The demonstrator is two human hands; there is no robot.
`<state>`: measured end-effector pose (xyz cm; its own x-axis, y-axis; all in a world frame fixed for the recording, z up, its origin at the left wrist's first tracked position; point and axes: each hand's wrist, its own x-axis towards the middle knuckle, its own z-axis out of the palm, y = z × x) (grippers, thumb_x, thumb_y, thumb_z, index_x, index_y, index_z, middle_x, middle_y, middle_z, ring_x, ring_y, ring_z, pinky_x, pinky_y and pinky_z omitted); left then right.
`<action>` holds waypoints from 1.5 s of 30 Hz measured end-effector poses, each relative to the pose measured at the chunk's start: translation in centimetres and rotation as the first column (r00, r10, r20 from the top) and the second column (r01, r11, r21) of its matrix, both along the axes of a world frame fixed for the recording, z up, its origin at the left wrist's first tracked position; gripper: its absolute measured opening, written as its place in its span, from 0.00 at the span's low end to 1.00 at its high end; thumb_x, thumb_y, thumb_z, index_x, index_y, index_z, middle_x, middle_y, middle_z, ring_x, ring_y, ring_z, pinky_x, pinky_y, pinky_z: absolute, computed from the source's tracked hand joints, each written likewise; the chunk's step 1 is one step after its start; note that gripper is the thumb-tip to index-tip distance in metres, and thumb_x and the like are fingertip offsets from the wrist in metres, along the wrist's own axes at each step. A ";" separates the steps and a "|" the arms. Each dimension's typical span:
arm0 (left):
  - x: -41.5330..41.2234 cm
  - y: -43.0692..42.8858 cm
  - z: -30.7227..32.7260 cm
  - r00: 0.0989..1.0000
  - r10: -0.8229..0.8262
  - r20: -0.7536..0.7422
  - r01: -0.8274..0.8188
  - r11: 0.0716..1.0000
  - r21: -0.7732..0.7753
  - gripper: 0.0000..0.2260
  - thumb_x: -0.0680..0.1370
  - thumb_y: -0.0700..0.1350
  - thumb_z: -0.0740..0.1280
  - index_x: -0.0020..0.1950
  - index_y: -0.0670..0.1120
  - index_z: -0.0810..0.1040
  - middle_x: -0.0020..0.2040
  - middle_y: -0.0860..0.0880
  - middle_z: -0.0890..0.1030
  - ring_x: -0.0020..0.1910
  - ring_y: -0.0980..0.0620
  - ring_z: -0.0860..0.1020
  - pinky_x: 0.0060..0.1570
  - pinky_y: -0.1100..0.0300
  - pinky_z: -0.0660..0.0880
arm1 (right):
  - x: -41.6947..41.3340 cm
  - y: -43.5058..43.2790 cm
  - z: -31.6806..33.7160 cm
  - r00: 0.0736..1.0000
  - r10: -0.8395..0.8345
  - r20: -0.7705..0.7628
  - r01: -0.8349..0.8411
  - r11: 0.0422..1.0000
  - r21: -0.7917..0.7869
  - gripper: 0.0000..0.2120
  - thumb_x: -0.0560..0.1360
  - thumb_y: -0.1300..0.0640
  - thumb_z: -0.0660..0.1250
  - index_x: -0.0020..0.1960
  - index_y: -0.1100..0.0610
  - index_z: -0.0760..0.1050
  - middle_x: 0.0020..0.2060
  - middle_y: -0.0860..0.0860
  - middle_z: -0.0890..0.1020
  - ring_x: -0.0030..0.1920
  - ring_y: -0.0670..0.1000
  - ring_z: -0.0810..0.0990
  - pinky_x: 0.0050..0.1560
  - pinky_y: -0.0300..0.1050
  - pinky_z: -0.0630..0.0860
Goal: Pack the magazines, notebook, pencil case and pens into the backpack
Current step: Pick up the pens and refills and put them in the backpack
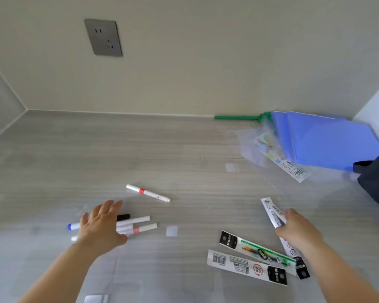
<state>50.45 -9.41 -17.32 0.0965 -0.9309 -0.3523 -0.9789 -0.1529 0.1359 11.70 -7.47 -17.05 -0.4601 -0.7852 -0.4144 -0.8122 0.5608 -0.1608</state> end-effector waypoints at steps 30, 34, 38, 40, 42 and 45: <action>-3.5 -6.7 -0.3 0.939 -0.343 -0.024 0.336 0.931 -0.139 0.20 0.74 0.35 0.58 0.64 0.49 0.66 0.62 0.50 0.68 0.53 0.45 0.77 0.50 0.56 0.73 | 5.4 5.1 0.1 0.845 0.534 0.020 -0.534 0.843 0.068 0.34 0.72 0.50 0.61 0.73 0.47 0.48 0.58 0.51 0.78 0.56 0.53 0.76 0.42 0.40 0.64; -3.6 -7.6 -0.1 0.935 -0.347 0.077 0.351 0.936 -0.038 0.16 0.74 0.39 0.60 0.62 0.48 0.68 0.60 0.49 0.71 0.54 0.47 0.76 0.49 0.59 0.72 | 5.2 4.6 -0.1 0.853 0.522 -0.006 -0.519 0.849 0.095 0.26 0.73 0.52 0.60 0.69 0.50 0.58 0.59 0.50 0.78 0.58 0.52 0.75 0.43 0.42 0.67; -3.6 -7.8 0.4 0.915 -0.352 0.196 0.357 0.934 0.012 0.13 0.74 0.43 0.61 0.58 0.48 0.69 0.56 0.49 0.76 0.53 0.48 0.77 0.45 0.61 0.69 | 4.9 3.7 0.0 0.854 0.512 -0.098 -0.504 0.859 0.090 0.16 0.74 0.52 0.58 0.61 0.51 0.65 0.52 0.48 0.78 0.57 0.53 0.76 0.43 0.42 0.66; -3.6 -7.8 0.4 0.896 -0.365 0.252 0.367 0.929 0.041 0.13 0.74 0.45 0.61 0.58 0.48 0.69 0.56 0.50 0.76 0.54 0.49 0.76 0.46 0.60 0.70 | 4.9 3.6 0.4 0.853 0.511 -0.102 -0.503 0.859 0.093 0.05 0.74 0.52 0.59 0.43 0.44 0.63 0.40 0.45 0.75 0.55 0.53 0.77 0.41 0.40 0.62; -3.8 -7.8 0.4 0.885 -0.371 0.282 0.371 0.927 0.058 0.12 0.74 0.46 0.60 0.57 0.48 0.69 0.56 0.50 0.77 0.54 0.49 0.76 0.47 0.61 0.71 | 5.2 3.4 0.6 0.841 0.526 -0.125 -0.511 0.849 0.134 0.16 0.74 0.52 0.59 0.32 0.47 0.54 0.32 0.43 0.68 0.52 0.54 0.77 0.41 0.40 0.61; -3.9 -8.0 0.5 0.885 -0.371 0.283 0.370 0.927 0.058 0.11 0.74 0.46 0.60 0.56 0.48 0.70 0.55 0.50 0.77 0.54 0.50 0.76 0.45 0.62 0.70 | 5.2 3.0 0.4 0.823 0.549 -0.144 -0.534 0.835 0.130 0.06 0.73 0.53 0.60 0.42 0.50 0.62 0.45 0.48 0.78 0.54 0.54 0.77 0.41 0.40 0.62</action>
